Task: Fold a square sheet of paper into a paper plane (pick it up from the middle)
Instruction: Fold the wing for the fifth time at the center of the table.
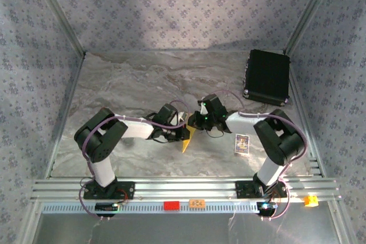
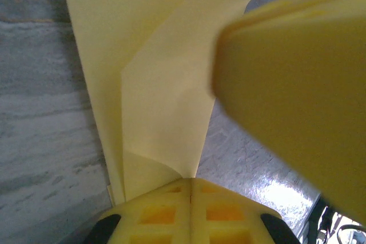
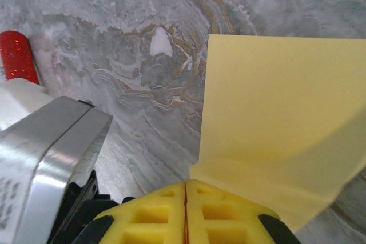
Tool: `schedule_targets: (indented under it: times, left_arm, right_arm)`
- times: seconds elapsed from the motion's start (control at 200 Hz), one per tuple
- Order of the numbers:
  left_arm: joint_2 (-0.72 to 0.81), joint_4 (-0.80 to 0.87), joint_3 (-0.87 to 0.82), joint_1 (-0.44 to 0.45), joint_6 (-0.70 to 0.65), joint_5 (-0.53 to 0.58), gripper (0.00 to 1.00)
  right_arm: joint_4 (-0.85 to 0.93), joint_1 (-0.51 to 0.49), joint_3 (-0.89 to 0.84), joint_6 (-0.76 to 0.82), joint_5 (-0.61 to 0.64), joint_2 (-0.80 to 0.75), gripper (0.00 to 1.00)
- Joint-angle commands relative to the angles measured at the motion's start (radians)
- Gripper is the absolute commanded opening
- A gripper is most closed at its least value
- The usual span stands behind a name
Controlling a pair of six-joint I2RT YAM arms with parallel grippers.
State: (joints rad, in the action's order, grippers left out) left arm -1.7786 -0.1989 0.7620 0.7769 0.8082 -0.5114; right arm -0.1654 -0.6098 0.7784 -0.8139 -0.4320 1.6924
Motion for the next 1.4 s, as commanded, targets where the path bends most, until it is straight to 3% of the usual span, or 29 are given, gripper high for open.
schedule_targets:
  times: [0.0,0.585,0.919,1.394]
  left_arm:
    - [-0.025,0.098,-0.028,-0.001,-0.019,0.016,0.00]
    - [-0.036,0.095,-0.044,0.000,-0.027,-0.001,0.00]
    - [-0.035,0.066,-0.075,0.000,-0.017,-0.009,0.00]
    - [-0.031,0.059,-0.084,-0.001,-0.016,-0.004,0.00]
  right_arm:
    - [0.038,0.002,0.023,0.020,0.029,0.049,0.10]
    - [-0.066,0.131,-0.031,0.027,-0.013,0.091,0.14]
    - [-0.007,0.192,0.025,0.049,0.004,0.128,0.13]
    - [0.155,0.217,0.119,0.102,0.124,0.130,0.10]
